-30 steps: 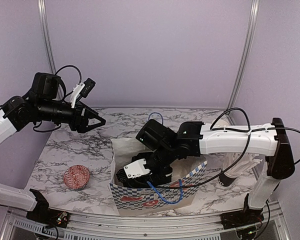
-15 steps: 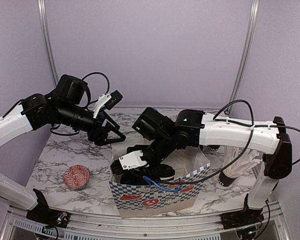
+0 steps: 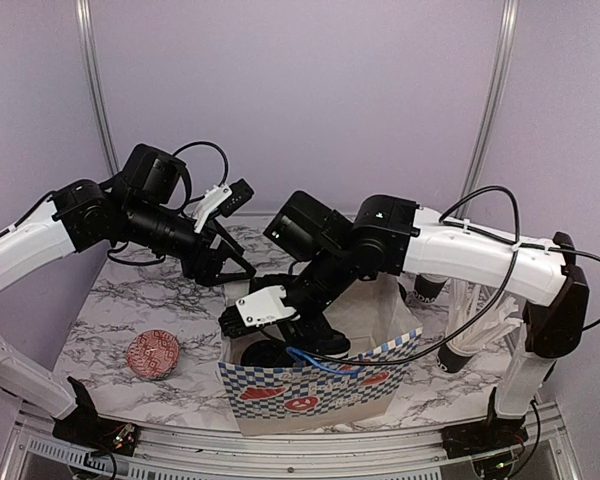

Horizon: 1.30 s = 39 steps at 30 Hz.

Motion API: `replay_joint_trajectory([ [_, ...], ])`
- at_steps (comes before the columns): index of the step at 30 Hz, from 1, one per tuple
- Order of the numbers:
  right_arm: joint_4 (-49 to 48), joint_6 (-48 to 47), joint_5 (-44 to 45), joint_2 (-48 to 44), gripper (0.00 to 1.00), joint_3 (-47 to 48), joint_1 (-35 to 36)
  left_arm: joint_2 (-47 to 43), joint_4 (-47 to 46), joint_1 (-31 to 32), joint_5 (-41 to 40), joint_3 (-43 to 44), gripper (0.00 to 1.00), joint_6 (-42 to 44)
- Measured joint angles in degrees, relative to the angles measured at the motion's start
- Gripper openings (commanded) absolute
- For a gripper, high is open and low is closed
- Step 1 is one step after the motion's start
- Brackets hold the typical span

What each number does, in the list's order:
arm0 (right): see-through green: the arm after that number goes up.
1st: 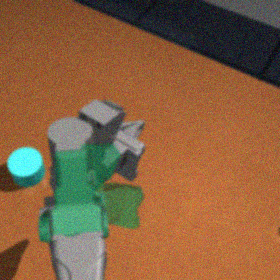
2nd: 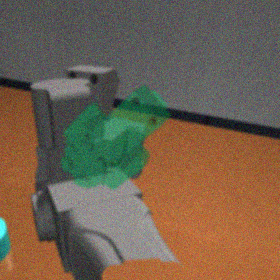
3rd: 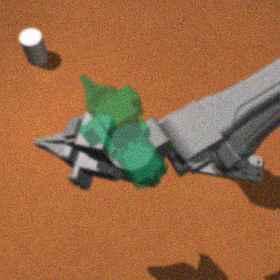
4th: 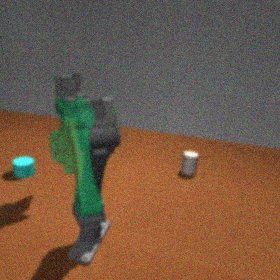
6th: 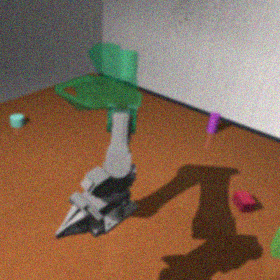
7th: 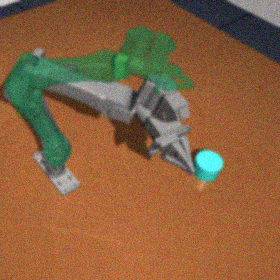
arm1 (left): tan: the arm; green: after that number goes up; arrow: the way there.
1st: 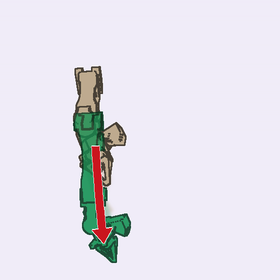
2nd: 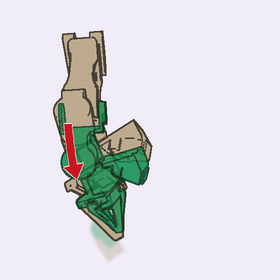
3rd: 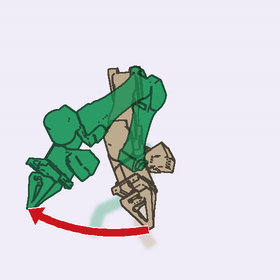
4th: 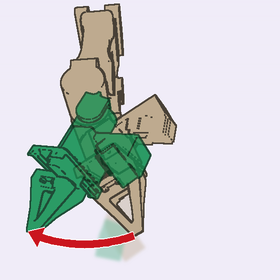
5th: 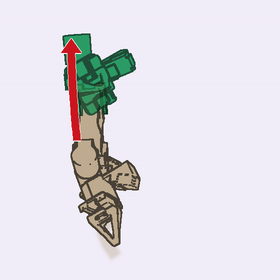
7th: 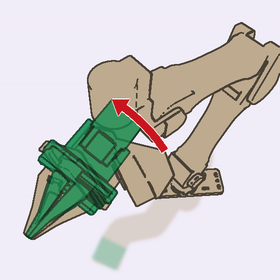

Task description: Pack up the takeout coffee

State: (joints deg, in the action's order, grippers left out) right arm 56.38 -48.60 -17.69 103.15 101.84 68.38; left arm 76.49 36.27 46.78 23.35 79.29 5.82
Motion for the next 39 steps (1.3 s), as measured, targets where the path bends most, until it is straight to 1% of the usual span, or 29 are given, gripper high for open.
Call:
replay_joint_trajectory([
  [5, 3.34, -1.42, -0.44, 0.00, 0.97, 4.31, 0.00, -0.37, 1.22, 0.02, -2.03, 1.46, 0.73, 0.94],
  [14, 11.50, -4.42, -4.48, -0.61, 0.98, 15.65, -1.64, -1.66, 2.67, 0.00, -7.02, 3.26, 0.74, 1.29],
  [18, 14.03, -4.66, -6.19, -4.20, 0.97, 16.98, -6.62, -1.95, 2.80, 0.00, -10.34, 5.35, 0.74, 1.18],
  [21, 14.84, -4.37, -6.82, -8.31, 0.94, 16.92, -12.98, -2.25, 2.75, -0.02, -13.57, 6.93, 0.74, 0.90],
  [22, 14.80, -4.13, -7.08, -9.88, 0.92, 16.68, -15.89, -2.36, 2.71, -0.04, -14.56, 7.23, 0.74, 0.85],
  [25, 14.14, -2.97, -7.91, -15.76, 0.81, 13.92, -27.50, -2.93, 2.58, -0.09, -17.44, 7.39, 0.74, 0.72],
  [27, 13.33, -1.55, -7.80, -20.22, 0.73, 9.31, -36.68, -3.39, 2.19, -0.22, -19.12, 7.08, 0.74, 0.42],
  [29, 12.35, 0.33, -7.45, -24.65, 0.70, 2.49, -45.46, -4.39, 0.83, -0.28, -20.35, 5.64, 0.74, -0.22],
  [30, 12.33, 1.16, -7.37, -26.56, 0.69, -0.98, -48.48, -5.16, 0.20, -0.33, -20.83, 4.55, 0.74, -0.48],
  [34, 12.44, 4.46, -7.63, -32.81, 0.63, -13.68, -54.03, -8.52, -2.91, -0.35, -21.53, -1.25, 0.73, -1.60],
  [36, 12.79, 5.62, -7.87, -34.49, 0.61, -17.11, -55.76, -9.40, -4.15, -0.35, -21.42, -3.26, 0.73, -2.21],
  [39, 12.74, 6.86, -8.76, -35.28, 0.57, -19.80, -57.18, -9.70, -5.77, -0.35, -20.87, -5.29, 0.72, -3.13],
])
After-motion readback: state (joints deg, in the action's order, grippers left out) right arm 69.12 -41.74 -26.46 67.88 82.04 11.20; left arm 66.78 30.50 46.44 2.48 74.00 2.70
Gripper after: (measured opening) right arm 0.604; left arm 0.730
